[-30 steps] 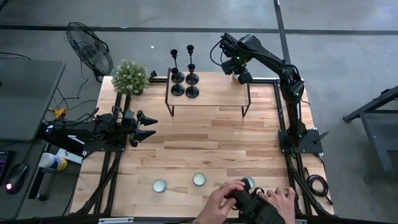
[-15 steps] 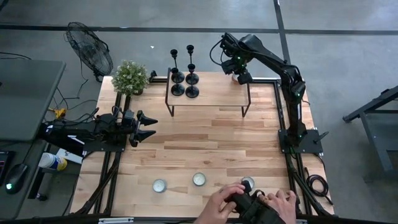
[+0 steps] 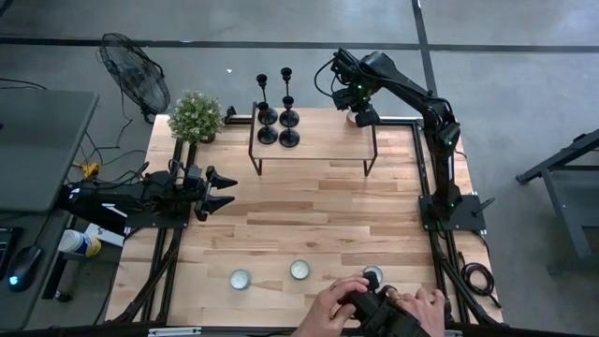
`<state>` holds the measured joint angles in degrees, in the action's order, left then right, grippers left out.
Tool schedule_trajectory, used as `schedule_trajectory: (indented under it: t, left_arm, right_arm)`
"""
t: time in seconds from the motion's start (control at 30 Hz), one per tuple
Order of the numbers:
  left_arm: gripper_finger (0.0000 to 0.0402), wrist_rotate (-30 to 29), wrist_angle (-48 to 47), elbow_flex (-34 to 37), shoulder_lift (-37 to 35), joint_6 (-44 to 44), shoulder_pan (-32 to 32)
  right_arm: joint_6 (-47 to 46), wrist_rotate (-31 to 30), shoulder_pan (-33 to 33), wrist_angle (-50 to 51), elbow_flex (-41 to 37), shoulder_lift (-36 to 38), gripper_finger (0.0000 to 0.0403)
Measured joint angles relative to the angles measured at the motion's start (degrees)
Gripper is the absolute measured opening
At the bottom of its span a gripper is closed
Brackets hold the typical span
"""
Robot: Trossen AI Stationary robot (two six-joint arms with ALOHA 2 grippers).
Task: Pick & Place candle stick holders
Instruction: Put the red scented candle on the shelf
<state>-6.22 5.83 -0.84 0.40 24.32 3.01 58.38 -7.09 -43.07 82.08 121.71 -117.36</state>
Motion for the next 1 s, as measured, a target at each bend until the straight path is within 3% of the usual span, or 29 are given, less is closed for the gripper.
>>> schedule_trajectory:
  t: [0.4, 0.57, 0.77, 1.0]
  left_arm:
    - [0.0303, 0.0, 0.0, 0.0, 0.0, 0.0, 0.0]
    - [0.0303, 0.0, 0.0, 0.0, 0.0, 0.0, 0.0]
    - [0.0303, 0.0, 0.0, 0.0, 0.0, 0.0, 0.0]
    - [0.0303, 0.0, 0.0, 0.0, 0.0, 0.0, 0.0]
  right_arm:
    - [-3.6, -1.0, 0.1, -0.2, 0.0, 1.7, 0.0082]
    - [-13.1, -1.0, 1.2, 0.5, 0.0, 4.3, 0.0095]
    - [-25.2, 5.7, 5.0, 6.8, 0.1, 8.4, 0.0103]
    - [-32.9, 11.5, 12.6, 8.0, 0.1, 12.3, 0.0104]
